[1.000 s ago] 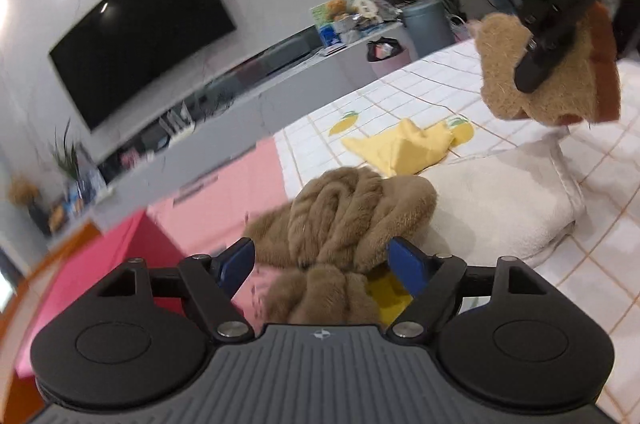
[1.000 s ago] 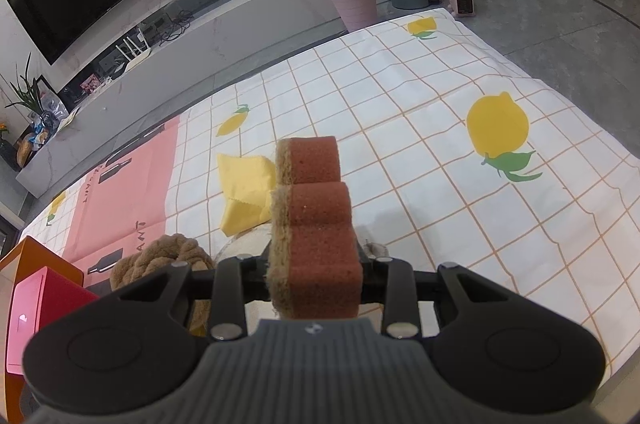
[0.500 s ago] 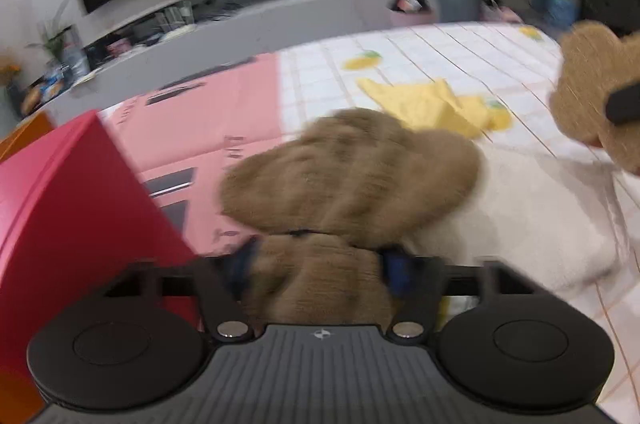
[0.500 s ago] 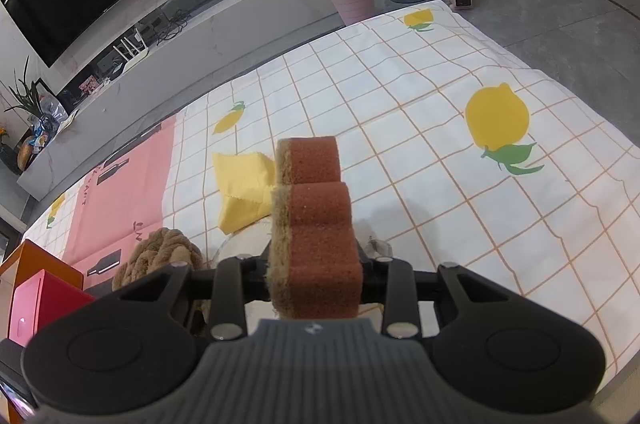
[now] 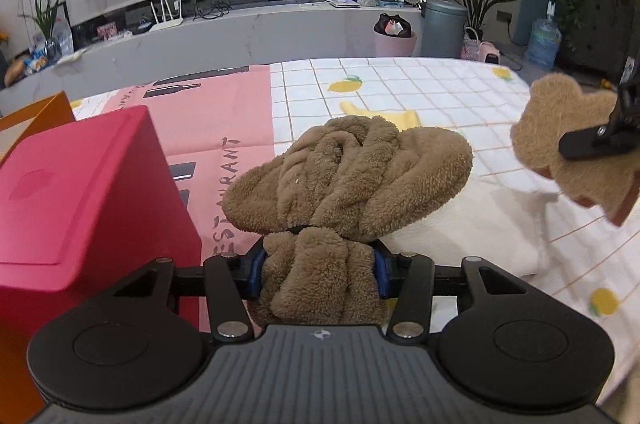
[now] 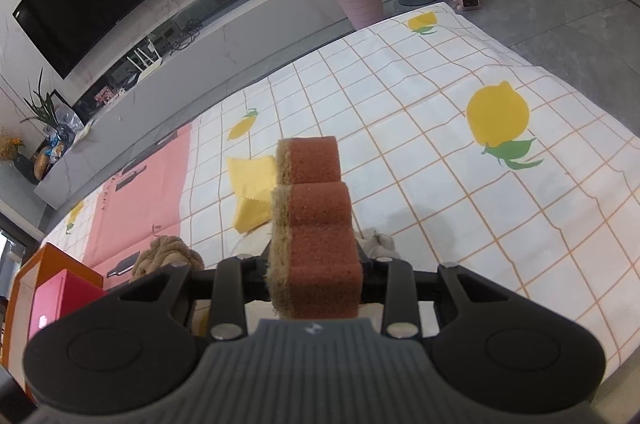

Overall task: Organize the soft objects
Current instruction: 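Carry the plush toy with the left tool into the box and release it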

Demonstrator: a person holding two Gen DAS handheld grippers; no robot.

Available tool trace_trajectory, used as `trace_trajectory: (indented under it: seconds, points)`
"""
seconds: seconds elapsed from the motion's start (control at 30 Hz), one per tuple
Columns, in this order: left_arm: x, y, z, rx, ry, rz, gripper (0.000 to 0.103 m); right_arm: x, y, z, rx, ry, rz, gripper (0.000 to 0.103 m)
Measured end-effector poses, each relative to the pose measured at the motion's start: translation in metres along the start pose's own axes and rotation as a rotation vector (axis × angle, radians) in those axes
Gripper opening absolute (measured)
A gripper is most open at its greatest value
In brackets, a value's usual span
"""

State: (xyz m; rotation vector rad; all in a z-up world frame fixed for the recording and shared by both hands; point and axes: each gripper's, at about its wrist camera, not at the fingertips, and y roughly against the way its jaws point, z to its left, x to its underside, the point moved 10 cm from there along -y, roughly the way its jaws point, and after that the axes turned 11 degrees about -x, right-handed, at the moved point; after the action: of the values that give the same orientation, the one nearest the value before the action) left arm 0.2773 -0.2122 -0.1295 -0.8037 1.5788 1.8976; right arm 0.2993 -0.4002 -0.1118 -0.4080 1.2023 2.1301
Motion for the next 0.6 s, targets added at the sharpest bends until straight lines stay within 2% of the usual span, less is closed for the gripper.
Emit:
trace_trajectory:
  seconds: [0.13,0.33,0.43,0.6]
  points:
    - [-0.011,0.028,0.008,0.029,0.009,-0.044,0.056,0.002,0.012,0.007,-0.007,-0.018,-0.021,0.033]
    - [-0.033,0.073,0.035,0.095,0.091,-0.124,0.056,0.025,0.028,0.052,0.011,0.114,-0.016,0.033]
    - [-0.044,0.093,0.057,0.104,0.126,-0.177,0.056,0.029,0.041,0.093,-0.001,0.201,-0.046,0.032]
    - [-0.056,0.116,0.112,0.093,0.194,-0.234,0.054,0.046,0.057,0.195,-0.089,0.390,-0.092,0.033]
